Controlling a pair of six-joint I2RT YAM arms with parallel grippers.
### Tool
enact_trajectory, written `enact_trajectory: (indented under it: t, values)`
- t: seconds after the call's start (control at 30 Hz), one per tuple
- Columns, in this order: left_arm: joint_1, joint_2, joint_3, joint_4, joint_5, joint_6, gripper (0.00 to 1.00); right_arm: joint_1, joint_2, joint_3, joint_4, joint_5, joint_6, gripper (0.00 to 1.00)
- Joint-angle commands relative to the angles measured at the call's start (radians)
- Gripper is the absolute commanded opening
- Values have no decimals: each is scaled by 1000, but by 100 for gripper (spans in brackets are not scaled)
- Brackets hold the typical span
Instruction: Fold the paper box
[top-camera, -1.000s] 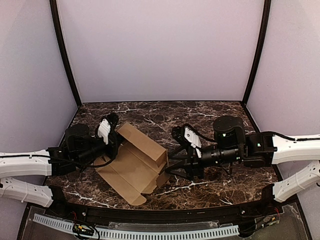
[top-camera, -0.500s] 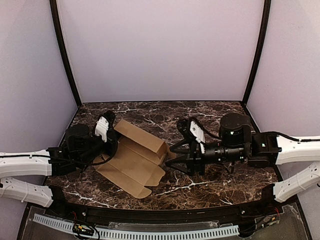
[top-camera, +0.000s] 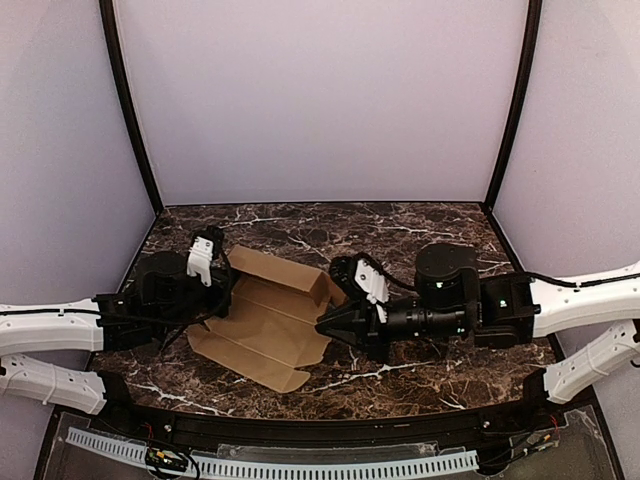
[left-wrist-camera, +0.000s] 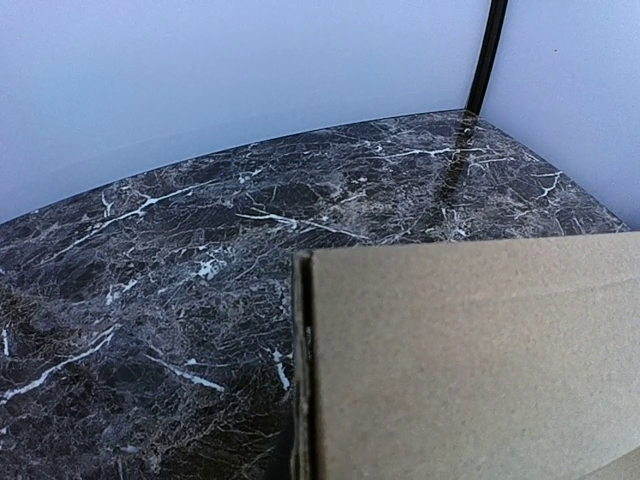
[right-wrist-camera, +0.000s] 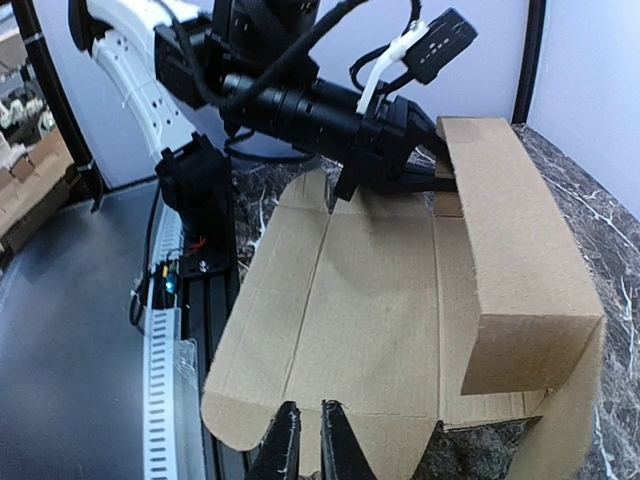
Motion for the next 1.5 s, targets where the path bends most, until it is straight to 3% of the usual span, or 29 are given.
enact_trajectory:
  t: [0.0, 0.1, 0.83, 1.47]
  values:
    - [-1, -2, 42, -70, -8, -100, 1, 26, 70, 3, 38, 13, -3, 5]
    - [-1, 3, 58, -102, -13, -132, 1, 35, 95, -1, 42, 33, -1, 0]
    - [-1, 2, 46, -100, 167, -455, 1, 74, -32, -195, 239, 143, 57, 0]
    - [-1, 81, -49, 219, 432, -738, 1, 100, -59, -290, 498, 139, 76, 0]
